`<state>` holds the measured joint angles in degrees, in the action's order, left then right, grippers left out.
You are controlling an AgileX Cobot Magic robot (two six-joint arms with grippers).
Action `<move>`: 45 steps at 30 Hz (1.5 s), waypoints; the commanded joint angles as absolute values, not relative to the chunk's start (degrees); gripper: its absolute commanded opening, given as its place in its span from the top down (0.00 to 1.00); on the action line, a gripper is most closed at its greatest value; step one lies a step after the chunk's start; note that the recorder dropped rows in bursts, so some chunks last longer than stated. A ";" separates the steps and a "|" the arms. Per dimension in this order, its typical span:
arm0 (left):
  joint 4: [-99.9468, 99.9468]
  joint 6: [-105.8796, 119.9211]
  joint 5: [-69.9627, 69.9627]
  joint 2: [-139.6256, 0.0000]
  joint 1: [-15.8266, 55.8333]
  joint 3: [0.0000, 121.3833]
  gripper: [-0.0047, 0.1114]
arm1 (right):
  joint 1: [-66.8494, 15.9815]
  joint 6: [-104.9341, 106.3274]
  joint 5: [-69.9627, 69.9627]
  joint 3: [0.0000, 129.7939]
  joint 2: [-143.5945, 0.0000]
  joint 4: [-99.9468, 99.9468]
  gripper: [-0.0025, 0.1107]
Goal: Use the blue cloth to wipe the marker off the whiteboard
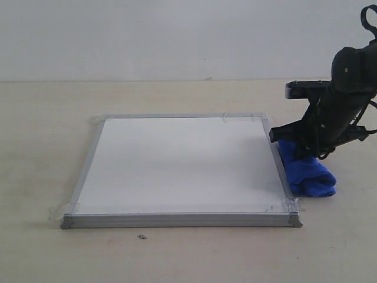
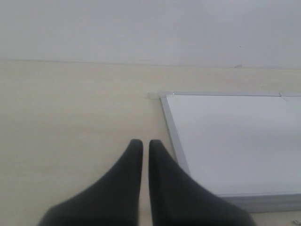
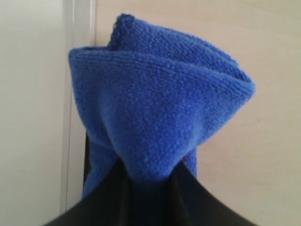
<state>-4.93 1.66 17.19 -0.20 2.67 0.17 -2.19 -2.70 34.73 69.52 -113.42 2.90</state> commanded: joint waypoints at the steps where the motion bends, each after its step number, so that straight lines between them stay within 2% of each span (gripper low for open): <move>1: -4.85 1.75 16.76 0.00 2.51 0.00 0.92 | -1.81 -1.01 34.97 69.30 -113.24 2.94 0.80; 4: -4.85 1.75 16.76 0.00 2.51 0.00 0.92 | -1.81 -1.01 34.97 69.30 -113.24 2.94 0.58; 7: -4.85 1.75 16.76 0.00 2.51 0.00 0.92 | -1.81 -1.11 34.97 69.30 -113.24 2.83 0.45; 10: -4.85 1.75 16.76 0.00 2.51 0.00 0.92 | -1.81 -1.11 36.77 69.93 -112.49 2.83 0.43; 15: -4.85 1.75 16.76 0.00 2.51 0.00 0.92 | -1.81 -0.98 48.14 75.43 -107.68 2.83 0.43; 18: -4.85 1.75 16.76 0.00 2.51 0.00 0.92 | -1.81 -0.61 54.84 78.12 -103.68 2.83 0.49; 21: -4.85 1.75 16.76 0.00 2.51 0.00 0.92 | -1.81 2.91 58.17 78.23 -99.56 2.69 0.75; 23: -4.85 1.75 16.76 0.00 2.51 0.00 0.92 | -1.81 5.17 60.26 77.56 -97.07 2.69 0.98; 30: -4.85 1.75 16.76 0.00 2.51 0.00 0.92 | -1.81 5.86 58.38 65.42 -85.24 3.91 0.97; 38: -4.85 1.75 16.76 0.00 2.51 0.00 0.92 | -1.81 5.91 33.66 37.46 -61.40 14.57 0.97; 45: -4.85 1.75 16.76 0.00 2.51 0.00 0.92 | -1.81 5.44 37.92 28.27 -48.47 15.26 0.97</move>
<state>-4.93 1.66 17.19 -0.20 2.67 0.17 -2.19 5.47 36.58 30.01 -52.08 15.07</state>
